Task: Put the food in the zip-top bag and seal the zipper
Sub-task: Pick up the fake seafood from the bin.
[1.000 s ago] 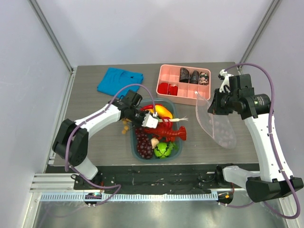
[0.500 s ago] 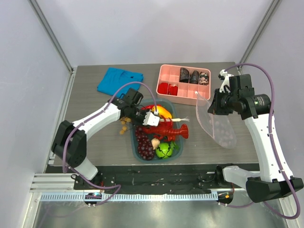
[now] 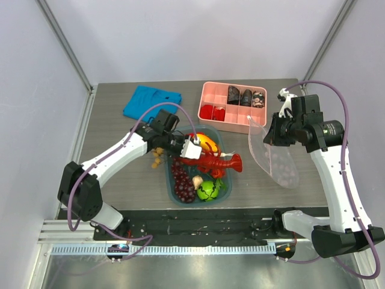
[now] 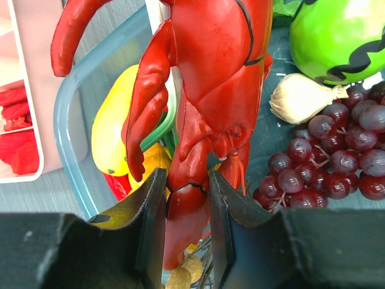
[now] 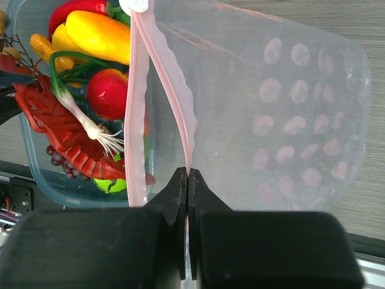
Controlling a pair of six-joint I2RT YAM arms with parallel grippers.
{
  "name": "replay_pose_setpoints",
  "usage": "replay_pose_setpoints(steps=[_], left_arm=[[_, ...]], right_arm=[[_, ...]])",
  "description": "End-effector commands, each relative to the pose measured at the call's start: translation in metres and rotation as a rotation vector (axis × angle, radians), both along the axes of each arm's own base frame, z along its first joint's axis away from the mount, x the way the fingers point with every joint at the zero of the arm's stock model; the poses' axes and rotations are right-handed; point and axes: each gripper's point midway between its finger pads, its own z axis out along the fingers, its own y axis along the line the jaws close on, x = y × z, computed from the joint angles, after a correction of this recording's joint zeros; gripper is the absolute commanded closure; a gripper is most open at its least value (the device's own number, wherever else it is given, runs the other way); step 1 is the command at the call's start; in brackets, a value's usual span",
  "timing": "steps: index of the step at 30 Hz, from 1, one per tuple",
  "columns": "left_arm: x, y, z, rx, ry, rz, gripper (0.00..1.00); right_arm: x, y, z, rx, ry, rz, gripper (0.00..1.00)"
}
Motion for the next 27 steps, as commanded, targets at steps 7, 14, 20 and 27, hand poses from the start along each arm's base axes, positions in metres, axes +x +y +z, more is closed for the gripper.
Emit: replay_pose_setpoints(steps=[7,14,20,27], left_arm=[[0.006,-0.017,0.075,-0.146,-0.151,-0.013,1.00],[-0.003,-0.004,0.106,-0.139,-0.223,-0.020,1.00],[-0.024,0.011,0.128,-0.061,-0.076,0.011,1.00],[-0.065,0.025,0.155,-0.004,0.196,0.068,1.00]], right_arm=[[-0.001,-0.002,0.015,0.021,-0.063,-0.022,0.99],[0.000,-0.003,0.021,0.023,-0.107,-0.035,0.99],[0.008,-0.015,0.021,-0.033,-0.185,-0.055,0.99],[0.012,-0.016,0.026,-0.025,-0.366,-0.050,0.99]])
